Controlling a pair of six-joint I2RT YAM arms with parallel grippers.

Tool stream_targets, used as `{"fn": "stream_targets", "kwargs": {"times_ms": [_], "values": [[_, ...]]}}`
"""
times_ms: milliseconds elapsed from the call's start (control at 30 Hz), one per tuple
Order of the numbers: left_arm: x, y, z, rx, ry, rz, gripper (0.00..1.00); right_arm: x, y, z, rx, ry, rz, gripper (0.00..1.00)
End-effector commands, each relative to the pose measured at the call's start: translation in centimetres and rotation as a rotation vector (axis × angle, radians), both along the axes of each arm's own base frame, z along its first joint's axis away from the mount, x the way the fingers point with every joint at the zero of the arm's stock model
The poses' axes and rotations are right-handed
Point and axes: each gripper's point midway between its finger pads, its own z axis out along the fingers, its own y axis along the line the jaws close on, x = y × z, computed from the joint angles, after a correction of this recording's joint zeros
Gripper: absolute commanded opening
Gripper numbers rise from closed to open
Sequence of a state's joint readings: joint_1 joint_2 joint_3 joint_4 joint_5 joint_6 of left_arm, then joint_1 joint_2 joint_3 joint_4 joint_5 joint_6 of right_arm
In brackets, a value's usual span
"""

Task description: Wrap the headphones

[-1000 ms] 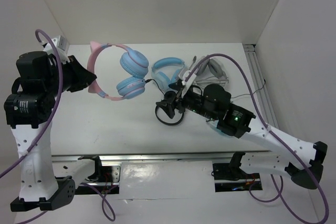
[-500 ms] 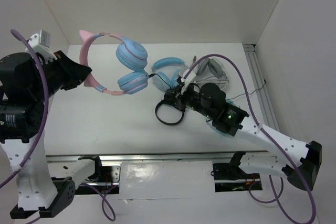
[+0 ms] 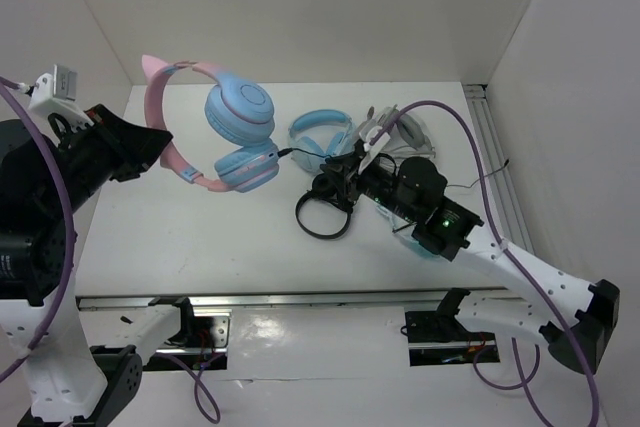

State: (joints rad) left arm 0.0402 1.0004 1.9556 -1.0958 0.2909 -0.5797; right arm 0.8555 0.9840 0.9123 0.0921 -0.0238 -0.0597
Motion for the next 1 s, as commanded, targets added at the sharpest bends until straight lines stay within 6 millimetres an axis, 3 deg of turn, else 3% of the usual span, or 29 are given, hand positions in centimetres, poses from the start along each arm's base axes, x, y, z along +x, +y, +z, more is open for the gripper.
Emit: {"fn": "stream_targets", "kwargs": {"times_ms": [0,133,200,300,433,600,733,767,833,867,900,967], "values": [[-1.1,-1.6,4.4,-0.094,-0.141,-0.066,0.00,1.6,0.5,-1.0,-0.010,0.008,0.003,0.29],[-1.0,-1.1,4.7,-0.090,-0.151,-0.033,0.00,4.0,0.7,-3.1,-0.038,0.070,0.003,0.32],[-1.1,-0.7,4.8,-0.087,-0.154,-0.007,0.00,4.3,0.4,-4.1,-0.053,0.087,-0.008,0.32],[-0.3,0.2,4.1,-0.082,-0.133,0.045,0.00,4.1,0.1,-5.8,-0.046,0.111,-0.018,0.43],[0.4,0.7,3.3,-0.078,-0.110,0.079,0.00,4.4,-0.8,-7.4,-0.049,0.144,-0.050,0.43],[2.3,3.9,1.9,-0.049,-0.068,0.259,0.00,4.3,-3.2,-7.4,0.004,0.182,-0.171,0.02],[4.4,8.1,-1.3,0.044,0.010,0.477,0.00,3.4,-6.1,-5.9,0.052,0.199,-0.274,0.00],[5.2,9.4,-3.7,0.092,0.062,0.538,0.00,3.4,-6.7,-5.4,0.064,0.203,-0.305,0.00],[6.5,10.3,-4.9,0.130,0.049,0.568,0.00,3.3,-7.7,-2.6,0.091,0.178,-0.337,0.00],[7.3,10.4,-7.8,0.160,0.095,0.561,0.00,3.2,-8.2,-2.6,0.067,0.197,-0.363,0.00],[7.9,10.6,-8.7,0.207,0.092,0.548,0.00,3.3,-8.9,0.3,0.103,0.167,-0.391,0.00],[9.4,10.5,-10.1,0.237,0.073,0.532,0.00,2.9,-9.6,2.1,0.092,0.163,-0.405,0.00]]}}
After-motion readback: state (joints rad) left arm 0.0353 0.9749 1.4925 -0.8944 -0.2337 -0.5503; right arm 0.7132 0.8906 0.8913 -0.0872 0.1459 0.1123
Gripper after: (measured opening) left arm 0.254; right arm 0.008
